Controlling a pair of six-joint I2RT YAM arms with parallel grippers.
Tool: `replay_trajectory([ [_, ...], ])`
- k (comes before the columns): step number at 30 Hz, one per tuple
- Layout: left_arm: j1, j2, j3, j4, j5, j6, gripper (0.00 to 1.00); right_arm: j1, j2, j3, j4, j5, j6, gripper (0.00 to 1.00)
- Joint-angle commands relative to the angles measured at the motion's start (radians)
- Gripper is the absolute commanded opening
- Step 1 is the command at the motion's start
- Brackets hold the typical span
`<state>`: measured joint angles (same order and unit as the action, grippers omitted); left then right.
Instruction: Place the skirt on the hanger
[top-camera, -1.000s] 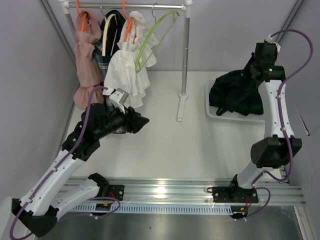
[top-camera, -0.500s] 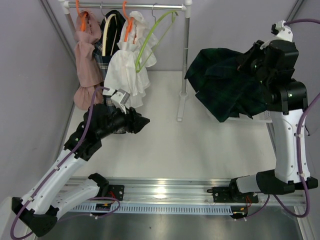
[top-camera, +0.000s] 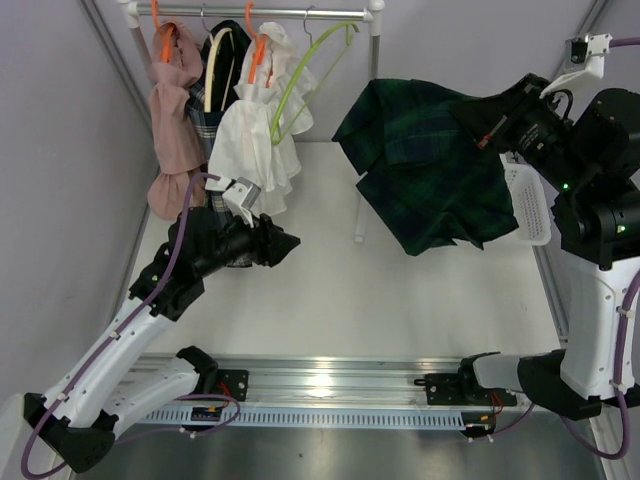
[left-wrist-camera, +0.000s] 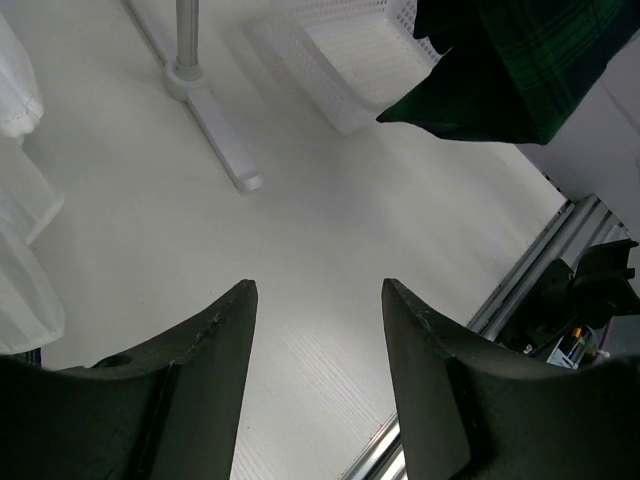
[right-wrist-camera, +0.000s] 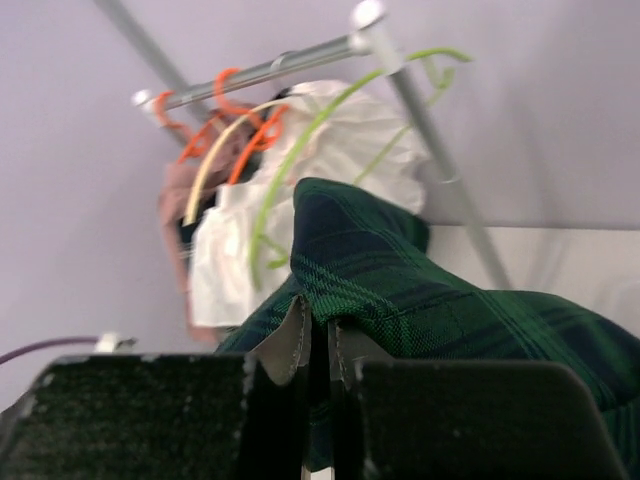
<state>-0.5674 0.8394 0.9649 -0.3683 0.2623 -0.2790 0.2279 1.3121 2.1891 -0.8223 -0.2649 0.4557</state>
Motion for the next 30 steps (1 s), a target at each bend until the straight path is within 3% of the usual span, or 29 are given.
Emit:
replay_trajectory([
  [1,-0.005,-0.013,0.008,0.038,0.009,0.003,0.58,0.022,-0.039,-0.064,0.179,-0.236,0.116,0.0],
  [6,-0.006,-0.019,0.009,0.046,0.023,-0.012,0.59,0.174,-0.033,-0.201,0.223,-0.313,0.132,0.0],
  [12,-0.006,-0.028,0.014,0.032,0.025,-0.012,0.59,0.405,0.018,-0.365,0.132,-0.136,0.052,0.0],
  [17,-0.006,-0.022,-0.021,0.026,0.02,-0.019,0.59,0.445,0.065,-0.615,0.218,-0.154,0.069,0.0],
  [21,-0.006,0.003,-0.066,0.042,0.014,-0.032,0.59,0.467,0.153,-0.701,0.238,-0.131,0.055,0.02],
  [24,-0.014,0.033,-0.11,0.057,-0.018,-0.055,0.58,0.472,0.197,-0.744,0.242,-0.099,0.041,0.09],
  [27,-0.034,0.055,-0.16,0.075,-0.066,-0.077,0.58,0.473,0.252,-0.784,0.258,-0.048,0.031,0.22],
  [30,-0.06,0.089,-0.195,0.075,-0.135,-0.097,0.56,0.49,0.303,-0.799,0.256,0.051,0.026,0.44],
])
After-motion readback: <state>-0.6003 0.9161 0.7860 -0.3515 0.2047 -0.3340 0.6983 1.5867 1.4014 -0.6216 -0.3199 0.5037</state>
